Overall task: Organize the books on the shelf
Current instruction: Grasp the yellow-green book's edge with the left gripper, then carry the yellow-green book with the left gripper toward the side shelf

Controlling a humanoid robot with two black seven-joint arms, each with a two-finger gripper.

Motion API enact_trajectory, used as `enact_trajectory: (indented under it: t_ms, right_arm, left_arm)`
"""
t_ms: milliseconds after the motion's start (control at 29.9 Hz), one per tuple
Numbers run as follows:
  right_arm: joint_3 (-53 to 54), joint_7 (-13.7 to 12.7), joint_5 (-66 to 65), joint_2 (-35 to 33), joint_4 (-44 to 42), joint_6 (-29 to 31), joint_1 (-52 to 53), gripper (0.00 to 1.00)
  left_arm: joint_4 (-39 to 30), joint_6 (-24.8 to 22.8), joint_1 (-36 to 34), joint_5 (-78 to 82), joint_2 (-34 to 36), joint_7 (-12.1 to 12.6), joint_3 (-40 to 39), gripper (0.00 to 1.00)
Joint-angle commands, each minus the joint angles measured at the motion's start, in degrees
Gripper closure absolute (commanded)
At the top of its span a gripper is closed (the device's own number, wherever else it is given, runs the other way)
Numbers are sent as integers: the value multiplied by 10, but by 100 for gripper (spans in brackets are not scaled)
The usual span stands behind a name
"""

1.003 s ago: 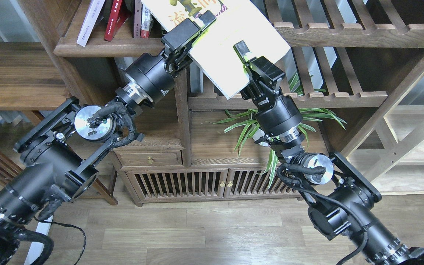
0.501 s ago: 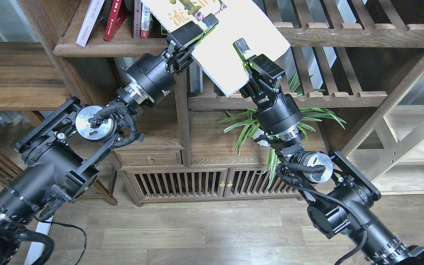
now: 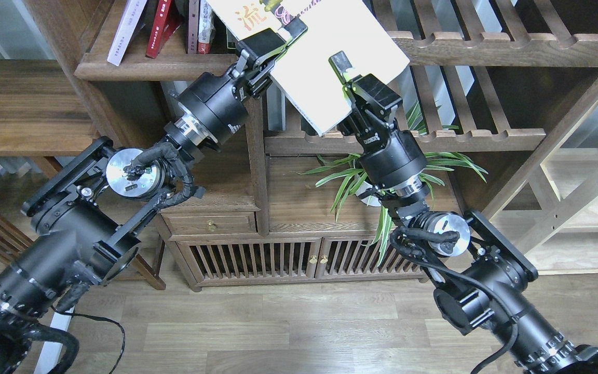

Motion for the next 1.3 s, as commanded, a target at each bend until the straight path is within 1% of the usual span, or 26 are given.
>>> enact_trajectory:
  t_ms: [0,33,100,201,301,401,501,702,902,1136,1270]
  right_arm:
    - [6,1,-8,4,0,0,-1,69]
    - [9,1,-18,0,0,0,-5,60]
    - [21,4,-37,-2,-2,0,-6,47]
    - [50,5,-47,-3,-2,0,-7,33]
    - [81,5,-49,-4,-3,0,-7,25]
    - [99,5,-52,-10,-3,0,-7,23]
    - [110,5,-55,-24,-5,0,-8,19]
    - [121,6,-57,-68,-19,0,-24,17]
    - [143,6,-58,-78,-39,0,-31,17]
    - [145,6,-59,-85,-39,0,-29,17]
    - [144,5,-62,-90,-41,0,-29,17]
  left_arm:
    - [-1,0,-1,0,1,0,0,99]
    - [-2,0,-1,0,2,0,0,99]
    - [-3,0,0,0,3,0,0,99]
    - [-4,1,-1,0,4,0,0,99]
    - [-4,1,0,1,6,0,1,99]
    - [-5,1,0,1,6,0,3,99]
    - [-5,1,0,6,7,0,6,99]
    - [-19,-2,0,22,16,0,17,98]
    - [-47,-10,4,99,38,1,19,98]
    - [-108,-28,15,166,111,-1,17,97]
    - [-171,-59,21,203,185,-3,14,98]
